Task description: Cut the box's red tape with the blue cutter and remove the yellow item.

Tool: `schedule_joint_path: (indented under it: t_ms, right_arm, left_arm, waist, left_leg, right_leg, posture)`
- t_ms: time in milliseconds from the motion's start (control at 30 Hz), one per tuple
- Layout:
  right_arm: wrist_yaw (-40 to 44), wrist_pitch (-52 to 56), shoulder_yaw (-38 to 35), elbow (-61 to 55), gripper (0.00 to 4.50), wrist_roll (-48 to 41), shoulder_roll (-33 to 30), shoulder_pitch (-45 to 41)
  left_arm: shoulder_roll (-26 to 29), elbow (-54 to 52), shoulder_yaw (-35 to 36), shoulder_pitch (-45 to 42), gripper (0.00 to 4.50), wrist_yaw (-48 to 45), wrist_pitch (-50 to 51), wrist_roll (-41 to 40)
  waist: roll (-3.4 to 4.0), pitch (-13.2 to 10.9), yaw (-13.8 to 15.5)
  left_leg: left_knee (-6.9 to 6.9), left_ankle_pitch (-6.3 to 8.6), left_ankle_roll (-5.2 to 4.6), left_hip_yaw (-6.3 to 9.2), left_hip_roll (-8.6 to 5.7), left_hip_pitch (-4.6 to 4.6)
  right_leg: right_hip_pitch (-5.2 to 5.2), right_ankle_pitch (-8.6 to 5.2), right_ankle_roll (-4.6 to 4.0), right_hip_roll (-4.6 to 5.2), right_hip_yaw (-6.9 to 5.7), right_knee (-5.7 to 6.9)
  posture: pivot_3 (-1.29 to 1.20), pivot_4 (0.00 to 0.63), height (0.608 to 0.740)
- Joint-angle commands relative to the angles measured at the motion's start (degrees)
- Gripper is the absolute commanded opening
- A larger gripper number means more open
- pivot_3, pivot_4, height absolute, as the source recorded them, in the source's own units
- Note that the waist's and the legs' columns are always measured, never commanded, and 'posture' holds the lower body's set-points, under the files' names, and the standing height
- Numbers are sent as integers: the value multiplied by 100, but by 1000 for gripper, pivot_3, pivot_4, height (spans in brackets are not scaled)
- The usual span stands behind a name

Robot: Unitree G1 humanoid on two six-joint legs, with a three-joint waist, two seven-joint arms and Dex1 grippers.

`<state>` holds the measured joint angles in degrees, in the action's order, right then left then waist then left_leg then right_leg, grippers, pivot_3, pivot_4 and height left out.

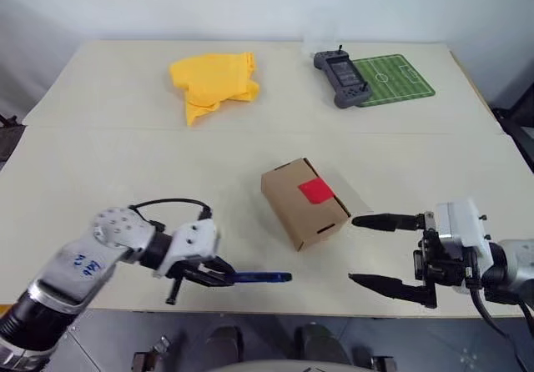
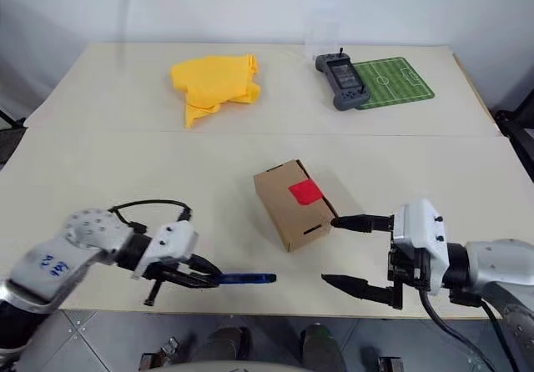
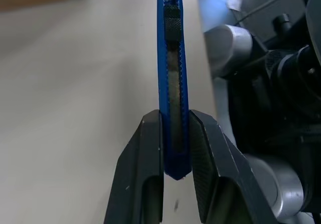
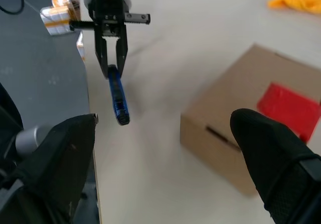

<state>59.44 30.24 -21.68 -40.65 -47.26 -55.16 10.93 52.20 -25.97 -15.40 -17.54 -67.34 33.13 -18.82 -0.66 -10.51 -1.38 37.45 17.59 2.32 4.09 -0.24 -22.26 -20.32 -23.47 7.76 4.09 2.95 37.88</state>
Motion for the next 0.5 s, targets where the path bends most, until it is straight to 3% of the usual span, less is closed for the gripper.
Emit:
schedule_joint_path:
  t_ms: [33,100,433,500]
  right_arm:
    - [-148,-89,-12,-325,4118,495,-28,363]
    - [-279,-341,344,-122,3616,1028,65,381]
    - [-1009,-240,2001,-294,104,1918,484,-304]
    - [-1057,-205,2156,-234,17,2020,493,-409]
  left_arm:
    - [-321,6,-395,-351,408,409,161,437]
    - [-698,199,-728,-728,408,667,535,658]
    - [-945,-288,-1157,-710,408,1098,1464,716]
    - [-1032,-327,-1258,-782,408,1173,1631,732]
  waist:
    - [-1,-1,7]
    - [-4,0,19]
    - [-12,-5,9]
    - [-11,-5,64]
  left_leg:
    - [2,0,0,0,1,0]
    - [8,0,-3,1,-1,0]
    - [34,4,-9,5,0,1]
    - [43,6,-12,5,-7,0]
  right_leg:
    - [0,0,0,-2,1,0]
    - [4,2,4,-4,5,0]
    - [5,7,13,-15,30,7]
    - [8,10,19,-8,31,5]
  posture:
    - [0,150,740]
    - [0,150,740]
    - [0,150,740]
    - [0,150,740]
